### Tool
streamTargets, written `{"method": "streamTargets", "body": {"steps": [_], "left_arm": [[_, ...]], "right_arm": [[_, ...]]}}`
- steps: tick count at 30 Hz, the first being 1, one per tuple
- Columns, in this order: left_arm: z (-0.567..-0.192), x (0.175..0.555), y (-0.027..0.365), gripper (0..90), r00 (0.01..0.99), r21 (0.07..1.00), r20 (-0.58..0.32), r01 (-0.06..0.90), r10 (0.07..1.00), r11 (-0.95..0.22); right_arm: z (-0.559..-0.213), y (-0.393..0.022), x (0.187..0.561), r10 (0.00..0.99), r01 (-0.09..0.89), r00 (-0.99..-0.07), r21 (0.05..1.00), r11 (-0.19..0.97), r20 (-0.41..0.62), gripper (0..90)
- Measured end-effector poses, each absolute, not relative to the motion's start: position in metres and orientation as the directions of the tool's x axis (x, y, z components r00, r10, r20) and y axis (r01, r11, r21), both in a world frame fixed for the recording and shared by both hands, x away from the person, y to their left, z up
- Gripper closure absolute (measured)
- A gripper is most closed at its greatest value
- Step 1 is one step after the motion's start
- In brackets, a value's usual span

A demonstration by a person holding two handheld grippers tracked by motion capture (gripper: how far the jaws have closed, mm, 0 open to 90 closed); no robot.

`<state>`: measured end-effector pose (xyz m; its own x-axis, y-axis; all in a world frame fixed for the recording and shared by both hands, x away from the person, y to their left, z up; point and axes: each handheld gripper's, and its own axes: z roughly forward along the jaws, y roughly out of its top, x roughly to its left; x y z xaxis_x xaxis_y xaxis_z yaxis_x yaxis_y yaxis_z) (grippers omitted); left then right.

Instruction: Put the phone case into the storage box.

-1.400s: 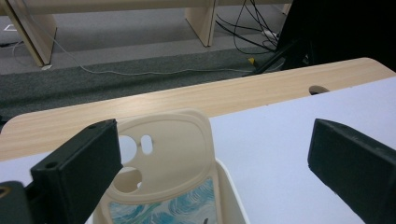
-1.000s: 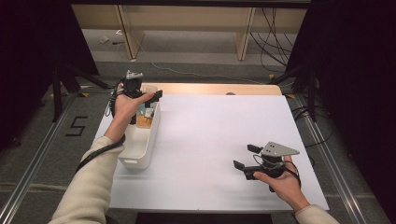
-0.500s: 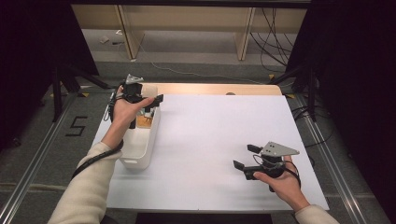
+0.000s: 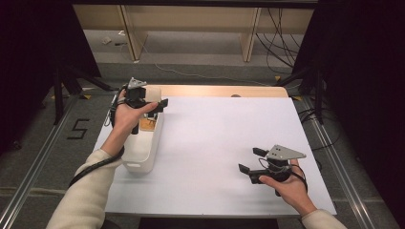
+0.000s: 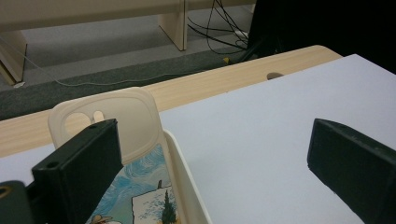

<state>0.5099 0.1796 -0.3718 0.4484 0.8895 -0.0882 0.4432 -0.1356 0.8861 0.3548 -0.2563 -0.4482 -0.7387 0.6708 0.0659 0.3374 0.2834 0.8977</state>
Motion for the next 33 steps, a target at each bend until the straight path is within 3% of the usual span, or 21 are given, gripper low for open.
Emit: {"method": "streamTargets", "body": {"steps": [33], "left_arm": [[-0.376,0.466,0.184,3.1,0.528,0.907,-0.12,0.403,0.841,-0.124]], "right_arm": [[-0.448,-0.256,0.355,0.673,0.339,-0.737,0.898,0.282,0.067,15.9]]}}
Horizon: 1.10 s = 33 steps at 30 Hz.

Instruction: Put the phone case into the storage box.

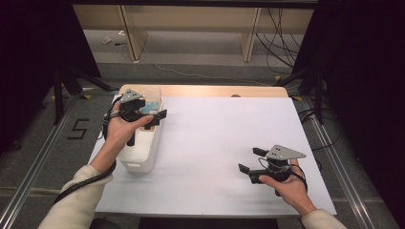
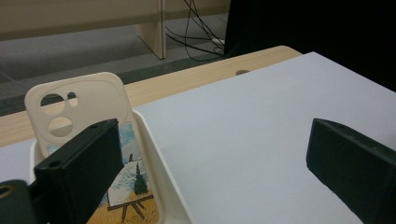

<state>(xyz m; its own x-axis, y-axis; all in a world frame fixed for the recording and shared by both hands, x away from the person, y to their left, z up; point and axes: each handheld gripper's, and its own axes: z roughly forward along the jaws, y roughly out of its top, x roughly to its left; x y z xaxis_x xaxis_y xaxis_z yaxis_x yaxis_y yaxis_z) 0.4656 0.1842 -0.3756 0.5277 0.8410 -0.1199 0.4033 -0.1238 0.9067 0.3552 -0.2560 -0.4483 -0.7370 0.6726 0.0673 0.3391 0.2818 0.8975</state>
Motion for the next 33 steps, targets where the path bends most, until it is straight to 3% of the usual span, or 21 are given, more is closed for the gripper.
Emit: {"method": "streamTargets", "body": {"steps": [33], "left_arm": [[-0.388,0.425,0.177,1.2,0.635,0.927,-0.123,0.347,0.763,-0.139]], "right_arm": [[-0.448,-0.256,0.355,0.672,0.337,-0.738,0.897,0.285,0.063,15.9]]}}
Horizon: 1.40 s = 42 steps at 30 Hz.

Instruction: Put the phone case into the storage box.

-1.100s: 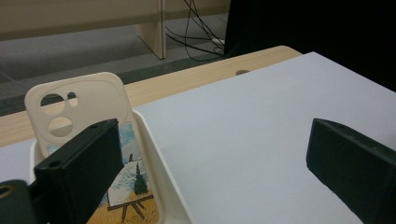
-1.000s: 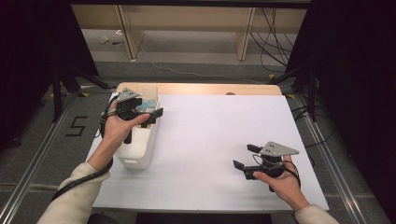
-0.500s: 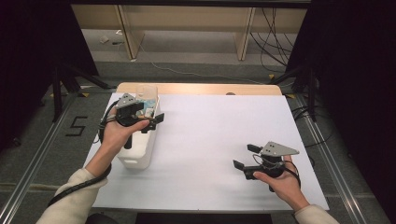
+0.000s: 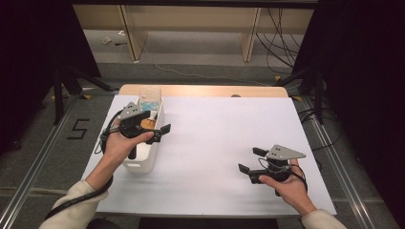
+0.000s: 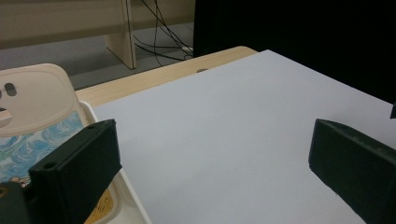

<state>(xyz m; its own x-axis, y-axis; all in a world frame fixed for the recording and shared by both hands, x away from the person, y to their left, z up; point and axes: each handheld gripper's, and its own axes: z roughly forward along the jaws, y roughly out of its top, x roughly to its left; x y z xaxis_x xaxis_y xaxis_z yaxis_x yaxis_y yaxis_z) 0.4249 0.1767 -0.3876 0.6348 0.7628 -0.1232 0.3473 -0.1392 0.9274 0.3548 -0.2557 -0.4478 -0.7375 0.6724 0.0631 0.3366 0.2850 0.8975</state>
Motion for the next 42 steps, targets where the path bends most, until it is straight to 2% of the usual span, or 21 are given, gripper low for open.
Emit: {"method": "streamTargets", "body": {"steps": [27,42], "left_arm": [[-0.408,0.38,0.178,0.0,0.691,0.948,-0.089,0.281,0.718,-0.152],[-0.418,0.364,0.183,0.0,0.695,0.947,-0.102,0.288,0.712,-0.145]], "right_arm": [[-0.447,-0.255,0.354,0.671,0.332,-0.739,0.899,0.287,0.058,15.9],[-0.447,-0.255,0.355,0.671,0.331,-0.739,0.899,0.287,0.058,15.9]]}}
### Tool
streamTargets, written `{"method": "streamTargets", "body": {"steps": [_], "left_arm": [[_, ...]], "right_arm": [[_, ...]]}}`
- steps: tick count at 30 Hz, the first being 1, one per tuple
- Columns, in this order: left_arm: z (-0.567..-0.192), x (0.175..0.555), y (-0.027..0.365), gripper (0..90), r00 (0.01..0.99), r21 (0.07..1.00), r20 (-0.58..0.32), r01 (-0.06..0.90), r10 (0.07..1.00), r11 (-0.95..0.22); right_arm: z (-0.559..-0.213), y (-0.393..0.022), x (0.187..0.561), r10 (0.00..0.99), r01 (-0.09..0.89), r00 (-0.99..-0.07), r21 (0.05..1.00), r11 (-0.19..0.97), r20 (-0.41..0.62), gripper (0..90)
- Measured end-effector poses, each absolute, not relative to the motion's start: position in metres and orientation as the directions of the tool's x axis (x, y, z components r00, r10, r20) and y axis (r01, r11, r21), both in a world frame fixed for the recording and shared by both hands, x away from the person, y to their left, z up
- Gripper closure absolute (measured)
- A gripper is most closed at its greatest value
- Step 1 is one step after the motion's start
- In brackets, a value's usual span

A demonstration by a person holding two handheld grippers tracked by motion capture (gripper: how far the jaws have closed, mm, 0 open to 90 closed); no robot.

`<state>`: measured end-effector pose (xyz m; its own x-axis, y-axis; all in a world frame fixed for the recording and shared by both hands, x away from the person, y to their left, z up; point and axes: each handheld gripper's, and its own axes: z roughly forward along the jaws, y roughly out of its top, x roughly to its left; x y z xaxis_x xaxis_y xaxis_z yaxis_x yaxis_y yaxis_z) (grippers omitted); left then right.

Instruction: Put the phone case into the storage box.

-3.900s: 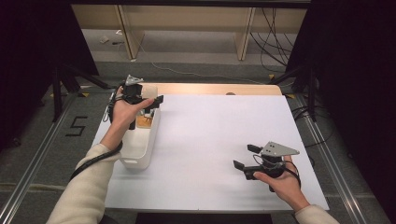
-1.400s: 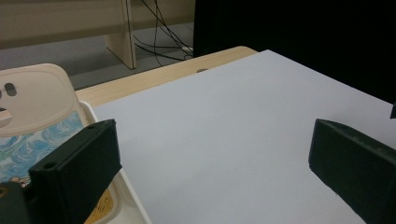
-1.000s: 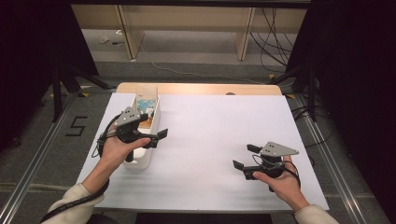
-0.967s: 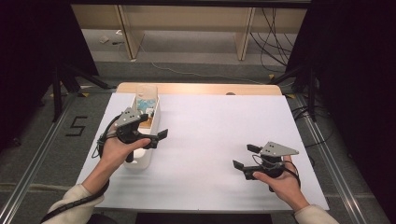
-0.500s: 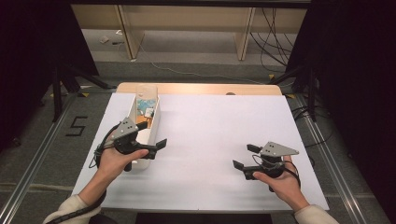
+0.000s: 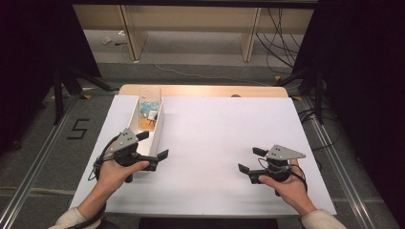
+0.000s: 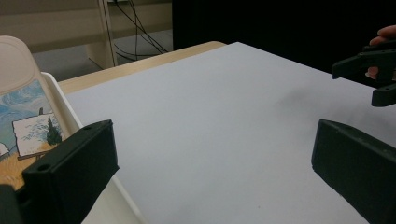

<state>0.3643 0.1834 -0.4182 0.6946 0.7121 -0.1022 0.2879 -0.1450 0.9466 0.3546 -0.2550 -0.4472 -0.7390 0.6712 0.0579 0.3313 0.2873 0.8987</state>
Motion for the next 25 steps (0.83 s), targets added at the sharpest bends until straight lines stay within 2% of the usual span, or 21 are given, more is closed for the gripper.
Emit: {"method": "streamTargets", "body": {"steps": [25], "left_arm": [[-0.4261,0.3607,0.1841,0.0,0.698,0.944,-0.072,0.279,0.713,-0.177]], "right_arm": [[-0.4463,-0.2572,0.3546,0.674,0.332,-0.736,0.9,0.283,0.06,15.9]]}}
